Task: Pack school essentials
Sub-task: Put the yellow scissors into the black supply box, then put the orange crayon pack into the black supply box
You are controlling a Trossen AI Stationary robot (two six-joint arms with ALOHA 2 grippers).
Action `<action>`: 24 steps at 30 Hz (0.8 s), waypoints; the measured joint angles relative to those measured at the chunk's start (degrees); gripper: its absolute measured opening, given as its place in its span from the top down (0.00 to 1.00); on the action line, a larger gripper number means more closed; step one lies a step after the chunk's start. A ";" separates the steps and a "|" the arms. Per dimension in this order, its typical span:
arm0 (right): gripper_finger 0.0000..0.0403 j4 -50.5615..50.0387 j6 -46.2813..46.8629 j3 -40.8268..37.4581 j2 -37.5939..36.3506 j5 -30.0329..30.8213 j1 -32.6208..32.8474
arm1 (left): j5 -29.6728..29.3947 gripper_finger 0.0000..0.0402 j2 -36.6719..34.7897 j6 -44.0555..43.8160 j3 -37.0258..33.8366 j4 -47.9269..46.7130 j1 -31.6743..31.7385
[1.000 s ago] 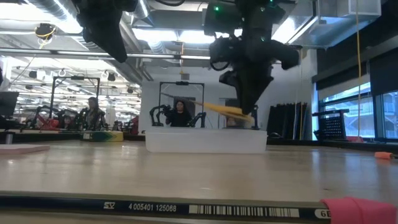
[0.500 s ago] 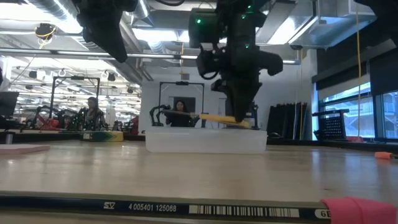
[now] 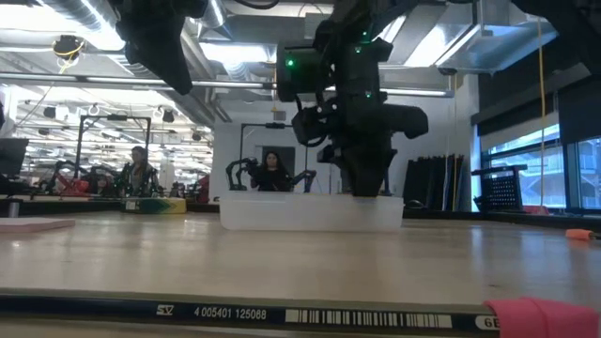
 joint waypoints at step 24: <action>0.78 1.03 -0.54 -0.04 0.81 -0.09 0.00 | 0.02 0.80 0.00 0.05 0.00 -0.02 0.00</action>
